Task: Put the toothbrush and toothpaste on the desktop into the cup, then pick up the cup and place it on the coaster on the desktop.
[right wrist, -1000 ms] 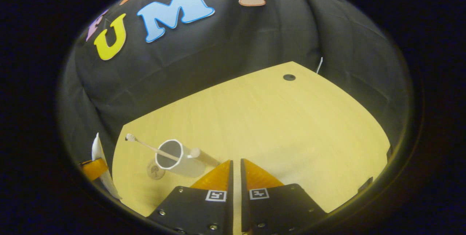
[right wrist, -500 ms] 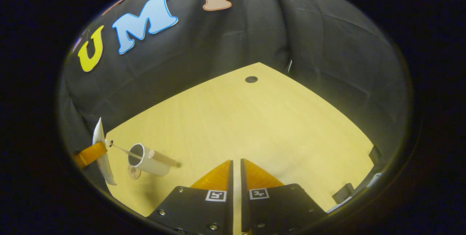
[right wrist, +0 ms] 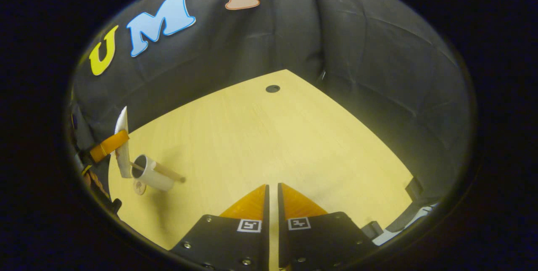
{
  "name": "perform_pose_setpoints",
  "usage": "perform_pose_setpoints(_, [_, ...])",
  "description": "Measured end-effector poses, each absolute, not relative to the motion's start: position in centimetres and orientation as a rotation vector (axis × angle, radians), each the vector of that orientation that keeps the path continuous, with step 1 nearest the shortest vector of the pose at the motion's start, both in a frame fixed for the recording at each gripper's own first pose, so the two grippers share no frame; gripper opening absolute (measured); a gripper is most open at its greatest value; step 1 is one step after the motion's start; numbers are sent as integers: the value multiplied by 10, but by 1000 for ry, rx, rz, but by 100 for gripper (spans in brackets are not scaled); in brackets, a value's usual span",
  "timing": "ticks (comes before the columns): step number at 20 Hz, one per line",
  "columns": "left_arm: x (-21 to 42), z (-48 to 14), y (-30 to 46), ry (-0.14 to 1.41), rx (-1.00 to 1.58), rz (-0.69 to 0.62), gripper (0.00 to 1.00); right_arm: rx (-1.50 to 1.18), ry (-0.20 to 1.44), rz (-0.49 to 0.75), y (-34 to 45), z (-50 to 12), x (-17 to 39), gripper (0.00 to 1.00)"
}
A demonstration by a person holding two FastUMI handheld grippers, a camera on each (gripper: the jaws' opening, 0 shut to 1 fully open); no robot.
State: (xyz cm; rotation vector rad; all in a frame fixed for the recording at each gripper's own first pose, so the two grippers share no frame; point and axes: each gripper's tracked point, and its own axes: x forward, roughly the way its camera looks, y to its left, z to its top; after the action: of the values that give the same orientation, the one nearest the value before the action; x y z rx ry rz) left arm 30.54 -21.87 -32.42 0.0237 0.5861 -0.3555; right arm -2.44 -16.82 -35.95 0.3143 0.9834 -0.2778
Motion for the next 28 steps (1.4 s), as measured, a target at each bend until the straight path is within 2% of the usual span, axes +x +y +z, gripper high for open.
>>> perform_pose_setpoints(11, [303, -364, -202, 600, 52, -245, 23, 286, 1029, -251, -182, -370, -27, 9])
perform_pose_setpoints(14, [298, -369, -205, 604, 64, -254, 34, 287, 1038, -236, -179, -372, -28, 8])
perform_pose_setpoints(15, [294, -371, -206, 612, 63, -261, 34, 288, 1040, -233, -178, -371, -28, 9])
perform_pose_setpoints(17, [291, -367, -206, 606, 61, -260, 43, 293, 1041, -227, -175, -372, -25, 9])
perform_pose_setpoints(19, [292, -356, -207, 580, 65, -258, 45, 303, 1040, -218, -170, -370, -23, 9])
perform_pose_setpoints(22, [285, -348, -215, 570, 65, -283, 92, 307, 1035, -200, -161, -368, -19, 9])
perform_pose_setpoints(28, [256, -308, -218, 526, 42, -297, 91, 289, 1018, -65, -130, -356, 2, 9])
